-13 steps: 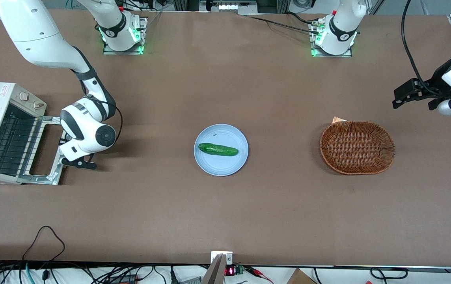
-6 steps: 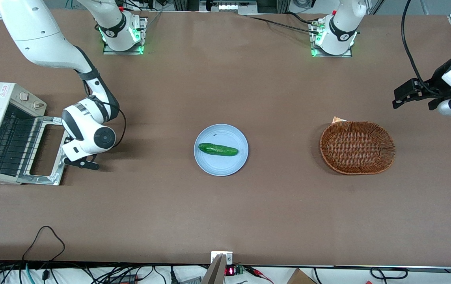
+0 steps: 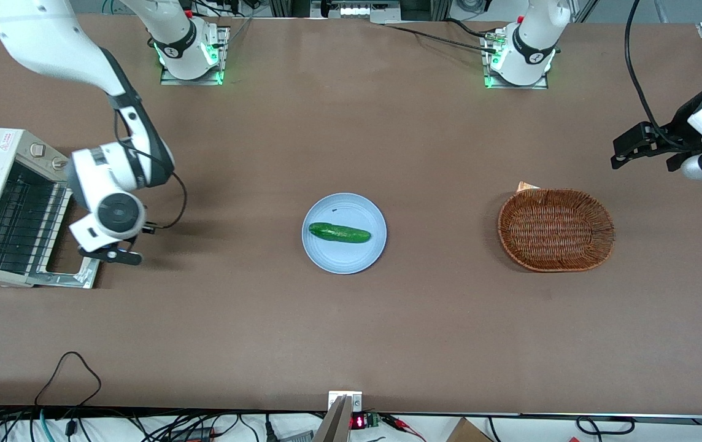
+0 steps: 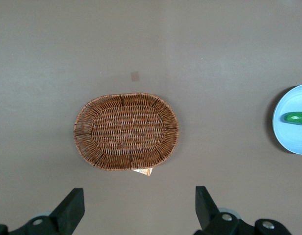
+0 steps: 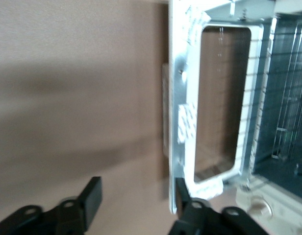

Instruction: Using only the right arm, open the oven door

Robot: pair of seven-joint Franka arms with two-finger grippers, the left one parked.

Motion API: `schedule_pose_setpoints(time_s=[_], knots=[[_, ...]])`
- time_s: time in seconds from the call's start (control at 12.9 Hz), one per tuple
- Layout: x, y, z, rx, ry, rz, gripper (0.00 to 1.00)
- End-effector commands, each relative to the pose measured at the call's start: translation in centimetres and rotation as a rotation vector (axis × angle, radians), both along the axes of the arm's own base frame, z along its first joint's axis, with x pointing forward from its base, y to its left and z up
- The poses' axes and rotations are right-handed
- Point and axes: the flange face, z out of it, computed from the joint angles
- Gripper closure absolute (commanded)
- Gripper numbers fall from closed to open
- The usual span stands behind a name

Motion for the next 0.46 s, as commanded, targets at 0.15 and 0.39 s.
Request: schedule_pose_setpoints(time_s=[0.15,0.39], knots=[[1.8,0.1,10.1,0.211,0.079,-0.102,0.01],[1.4,-0.2,16.1,0.353,0.063,-0.178,0.01]])
